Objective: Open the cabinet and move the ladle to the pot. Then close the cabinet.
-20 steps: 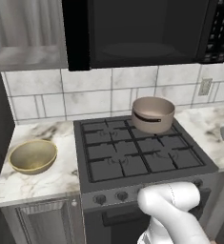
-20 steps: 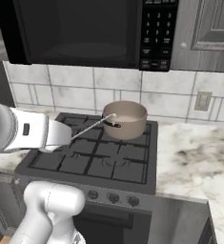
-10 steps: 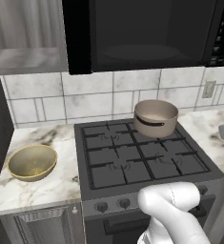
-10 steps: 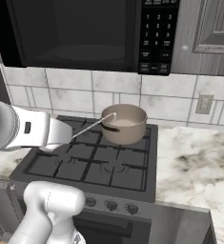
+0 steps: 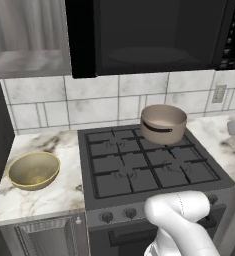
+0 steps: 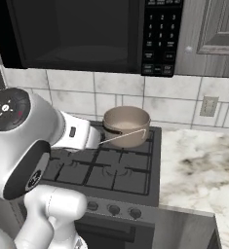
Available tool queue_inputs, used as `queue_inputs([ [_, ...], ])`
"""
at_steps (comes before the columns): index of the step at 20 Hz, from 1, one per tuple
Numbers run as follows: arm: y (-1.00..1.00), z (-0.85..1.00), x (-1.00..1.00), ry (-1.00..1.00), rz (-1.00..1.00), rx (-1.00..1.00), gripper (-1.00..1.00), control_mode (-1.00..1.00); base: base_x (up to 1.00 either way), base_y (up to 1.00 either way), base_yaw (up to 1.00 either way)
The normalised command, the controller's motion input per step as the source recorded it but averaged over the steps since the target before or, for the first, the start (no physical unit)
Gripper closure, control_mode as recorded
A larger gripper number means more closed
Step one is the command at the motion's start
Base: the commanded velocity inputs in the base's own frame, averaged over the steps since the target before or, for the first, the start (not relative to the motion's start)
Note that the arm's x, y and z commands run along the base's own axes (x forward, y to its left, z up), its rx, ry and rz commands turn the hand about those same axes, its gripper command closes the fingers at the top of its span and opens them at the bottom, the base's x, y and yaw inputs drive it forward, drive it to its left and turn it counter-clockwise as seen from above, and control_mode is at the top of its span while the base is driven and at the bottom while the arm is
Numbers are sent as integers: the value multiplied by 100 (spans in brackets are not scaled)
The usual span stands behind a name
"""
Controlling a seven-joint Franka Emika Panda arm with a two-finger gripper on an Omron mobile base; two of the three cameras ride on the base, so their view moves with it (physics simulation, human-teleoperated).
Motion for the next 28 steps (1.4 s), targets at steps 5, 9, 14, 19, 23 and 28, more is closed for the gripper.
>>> queue_inputs([
  [5,0,-22,78,0,0,12,100,-100,0,0,0],
  [9,0,-16,64,-4,0,5,100,-100,0,0,0],
  [14,-4,-14,42,-7,0,0,100,-100,0,0,0],
  [19,-12,-16,29,-11,0,0,100,-100,0,0,0],
  [23,-9,-11,23,-13,0,0,100,-100,0,0,0],
  [28,0,-5,41,-3,0,0,100,-100,0,0,0],
])
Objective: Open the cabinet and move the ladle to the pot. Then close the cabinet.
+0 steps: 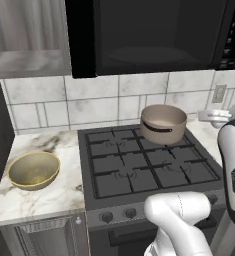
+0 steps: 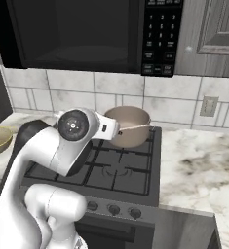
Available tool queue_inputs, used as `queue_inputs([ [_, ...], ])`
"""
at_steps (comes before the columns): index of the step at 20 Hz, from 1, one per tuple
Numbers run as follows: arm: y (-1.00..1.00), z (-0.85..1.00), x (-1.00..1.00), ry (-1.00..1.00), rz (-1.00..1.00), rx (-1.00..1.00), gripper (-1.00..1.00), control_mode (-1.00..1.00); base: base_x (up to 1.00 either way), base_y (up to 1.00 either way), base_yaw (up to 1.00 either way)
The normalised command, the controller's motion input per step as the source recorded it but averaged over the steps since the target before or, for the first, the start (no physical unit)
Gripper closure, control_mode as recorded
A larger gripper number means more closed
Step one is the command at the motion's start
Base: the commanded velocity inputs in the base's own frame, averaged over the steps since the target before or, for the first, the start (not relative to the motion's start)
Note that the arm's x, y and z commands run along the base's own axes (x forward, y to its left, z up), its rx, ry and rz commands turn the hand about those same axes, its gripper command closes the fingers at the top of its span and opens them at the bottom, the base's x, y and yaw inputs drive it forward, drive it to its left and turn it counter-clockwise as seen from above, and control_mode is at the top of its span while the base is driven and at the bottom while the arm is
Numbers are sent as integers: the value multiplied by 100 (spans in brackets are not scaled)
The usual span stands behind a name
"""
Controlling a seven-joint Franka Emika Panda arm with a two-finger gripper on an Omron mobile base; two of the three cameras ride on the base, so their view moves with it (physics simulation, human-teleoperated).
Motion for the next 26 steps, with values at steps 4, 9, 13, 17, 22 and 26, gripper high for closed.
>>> queue_inputs([
  [4,0,0,55,0,0,0,100,-100,0,0,0],
  [9,0,0,54,1,0,0,100,-100,0,0,0],
  [13,0,-10,42,0,0,0,100,-100,0,0,0],
  [17,0,-23,37,0,0,0,100,-100,0,0,0],
  [22,0,-29,42,0,0,0,100,-100,0,0,0],
  [26,0,-28,40,0,0,0,100,-100,0,0,0],
])
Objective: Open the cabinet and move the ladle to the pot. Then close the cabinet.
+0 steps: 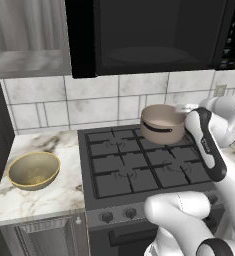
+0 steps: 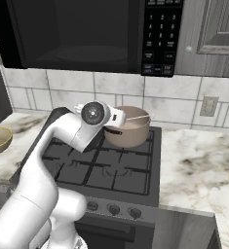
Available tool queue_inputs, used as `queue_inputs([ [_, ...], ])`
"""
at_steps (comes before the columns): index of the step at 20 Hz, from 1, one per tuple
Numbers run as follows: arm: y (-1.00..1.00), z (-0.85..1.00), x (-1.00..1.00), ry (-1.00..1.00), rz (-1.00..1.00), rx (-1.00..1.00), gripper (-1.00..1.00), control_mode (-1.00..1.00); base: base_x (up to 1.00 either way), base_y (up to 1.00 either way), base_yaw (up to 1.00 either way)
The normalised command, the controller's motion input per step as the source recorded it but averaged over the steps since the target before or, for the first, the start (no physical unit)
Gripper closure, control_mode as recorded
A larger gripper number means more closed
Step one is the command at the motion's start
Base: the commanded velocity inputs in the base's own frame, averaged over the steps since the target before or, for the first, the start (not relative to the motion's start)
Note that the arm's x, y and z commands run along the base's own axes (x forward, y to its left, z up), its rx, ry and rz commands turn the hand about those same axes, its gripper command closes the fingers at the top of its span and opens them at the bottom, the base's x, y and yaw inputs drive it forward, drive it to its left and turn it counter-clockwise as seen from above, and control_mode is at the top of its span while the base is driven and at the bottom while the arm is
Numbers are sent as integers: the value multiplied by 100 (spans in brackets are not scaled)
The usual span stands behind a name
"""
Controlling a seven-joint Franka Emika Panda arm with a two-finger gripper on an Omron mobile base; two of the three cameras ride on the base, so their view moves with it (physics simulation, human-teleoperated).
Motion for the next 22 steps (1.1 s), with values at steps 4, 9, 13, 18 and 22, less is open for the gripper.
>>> queue_inputs([
  [4,0,-27,28,0,0,0,100,-100,0,0,0],
  [9,0,-22,20,1,0,0,100,-100,0,0,0],
  [13,0,-24,18,2,0,0,100,-100,0,0,0],
  [18,0,-19,25,6,0,1,100,-100,0,0,0],
  [22,0,-18,31,8,0,1,100,-100,0,0,0],
])
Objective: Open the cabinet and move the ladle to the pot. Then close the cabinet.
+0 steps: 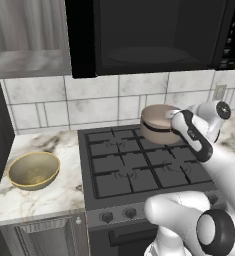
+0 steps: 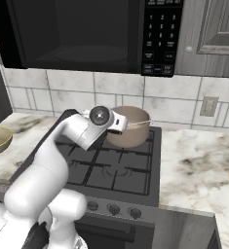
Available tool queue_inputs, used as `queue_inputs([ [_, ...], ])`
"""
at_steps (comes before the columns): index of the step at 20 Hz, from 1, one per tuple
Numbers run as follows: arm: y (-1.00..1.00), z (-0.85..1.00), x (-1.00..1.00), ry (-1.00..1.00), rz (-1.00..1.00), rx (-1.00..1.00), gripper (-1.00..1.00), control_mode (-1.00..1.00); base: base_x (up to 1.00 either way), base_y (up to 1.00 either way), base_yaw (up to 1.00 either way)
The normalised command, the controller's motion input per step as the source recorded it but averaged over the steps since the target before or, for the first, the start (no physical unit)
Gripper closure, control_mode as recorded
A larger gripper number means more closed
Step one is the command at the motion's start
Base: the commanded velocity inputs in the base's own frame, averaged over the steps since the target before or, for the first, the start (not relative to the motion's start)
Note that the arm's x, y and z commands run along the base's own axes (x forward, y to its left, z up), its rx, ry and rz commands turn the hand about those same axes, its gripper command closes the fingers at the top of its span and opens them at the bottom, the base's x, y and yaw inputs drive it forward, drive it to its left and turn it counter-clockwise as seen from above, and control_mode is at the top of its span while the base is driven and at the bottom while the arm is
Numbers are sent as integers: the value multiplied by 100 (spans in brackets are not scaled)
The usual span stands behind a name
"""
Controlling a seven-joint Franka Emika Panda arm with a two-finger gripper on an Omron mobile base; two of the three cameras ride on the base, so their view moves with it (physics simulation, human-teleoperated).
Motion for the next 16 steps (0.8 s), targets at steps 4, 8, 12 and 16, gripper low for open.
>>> queue_inputs([
  [4,0,-17,28,5,0,1,100,-100,0,0,0],
  [8,0,-21,29,1,0,0,100,-100,0,0,0],
  [12,0,-22,29,0,0,0,100,-100,0,0,0],
  [16,0,-22,29,0,0,0,100,-100,0,0,0],
])
